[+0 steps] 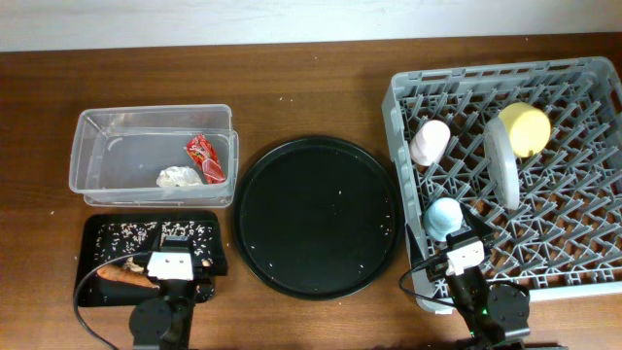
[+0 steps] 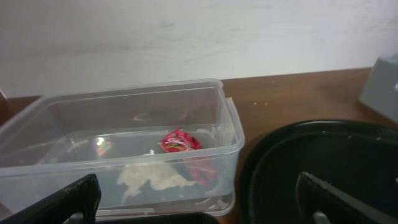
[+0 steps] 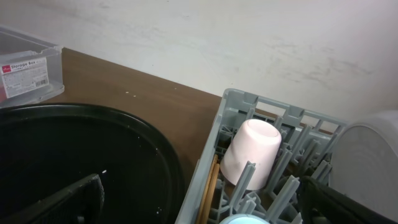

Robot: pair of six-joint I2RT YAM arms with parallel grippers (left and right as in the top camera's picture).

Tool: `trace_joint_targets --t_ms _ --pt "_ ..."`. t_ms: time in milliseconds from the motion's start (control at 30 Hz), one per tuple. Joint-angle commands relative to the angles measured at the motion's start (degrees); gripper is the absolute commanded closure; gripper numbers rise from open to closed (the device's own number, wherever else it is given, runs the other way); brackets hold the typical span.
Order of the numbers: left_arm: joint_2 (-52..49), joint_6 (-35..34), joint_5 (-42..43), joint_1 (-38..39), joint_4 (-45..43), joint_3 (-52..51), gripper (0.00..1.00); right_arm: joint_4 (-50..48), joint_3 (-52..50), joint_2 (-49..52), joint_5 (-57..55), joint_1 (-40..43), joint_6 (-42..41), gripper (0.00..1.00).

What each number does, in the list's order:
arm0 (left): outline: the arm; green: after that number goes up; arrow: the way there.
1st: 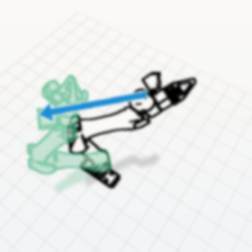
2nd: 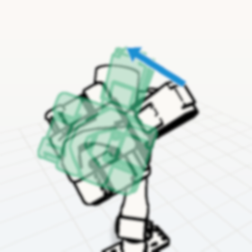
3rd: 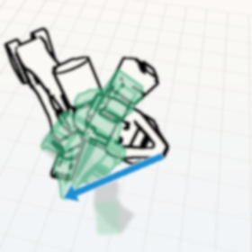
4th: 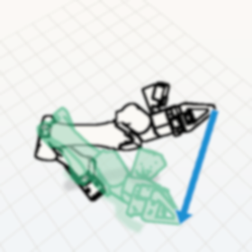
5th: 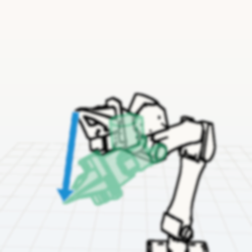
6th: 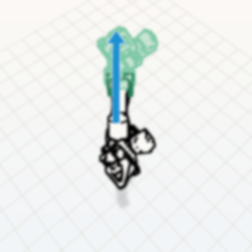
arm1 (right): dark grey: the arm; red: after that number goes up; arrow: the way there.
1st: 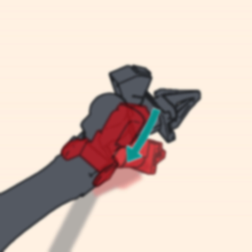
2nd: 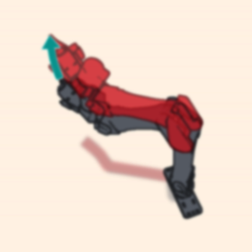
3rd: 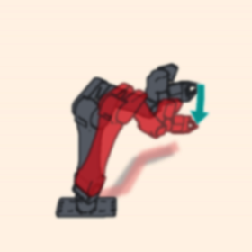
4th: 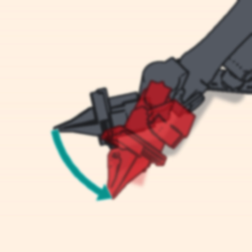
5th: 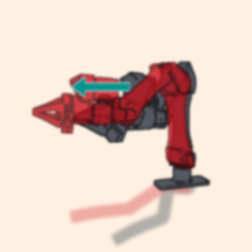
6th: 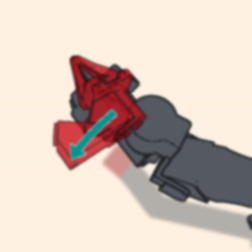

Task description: Sort waste into correct bins and load items into the dishwasher rack

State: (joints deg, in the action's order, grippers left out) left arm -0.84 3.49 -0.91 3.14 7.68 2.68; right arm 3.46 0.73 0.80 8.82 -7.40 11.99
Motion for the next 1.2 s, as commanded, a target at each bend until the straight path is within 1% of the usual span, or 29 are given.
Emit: trace_joint_targets --t_ms 0,100,233,1100,1167 --pt "0.6 3.1 -0.3 -3.0 -0.2 -0.8 0.01 0.2 -0.4 -0.4 -0.5 -0.5 -0.5 0.02" --pt "0.6 2.2 -0.4 -3.4 -0.2 -0.8 0.01 0.2 -0.4 -0.4 -0.5 -0.5 -0.5 0.02" --pt "0.6 -1.4 -0.5 -3.4 -0.2 -0.8 0.01 0.2 -0.4 -0.4 -0.5 -0.5 -0.5 0.02" --pt "0.5 -1.5 -0.4 -3.3 -0.2 -0.8 0.01 0.2 -0.4 -0.4 -0.5 -0.5 -0.6 0.02" --pt "0.5 -1.5 -0.4 -3.3 -0.2 -0.8 0.01 0.2 -0.4 -0.4 -0.5 -0.5 -3.5 0.02"
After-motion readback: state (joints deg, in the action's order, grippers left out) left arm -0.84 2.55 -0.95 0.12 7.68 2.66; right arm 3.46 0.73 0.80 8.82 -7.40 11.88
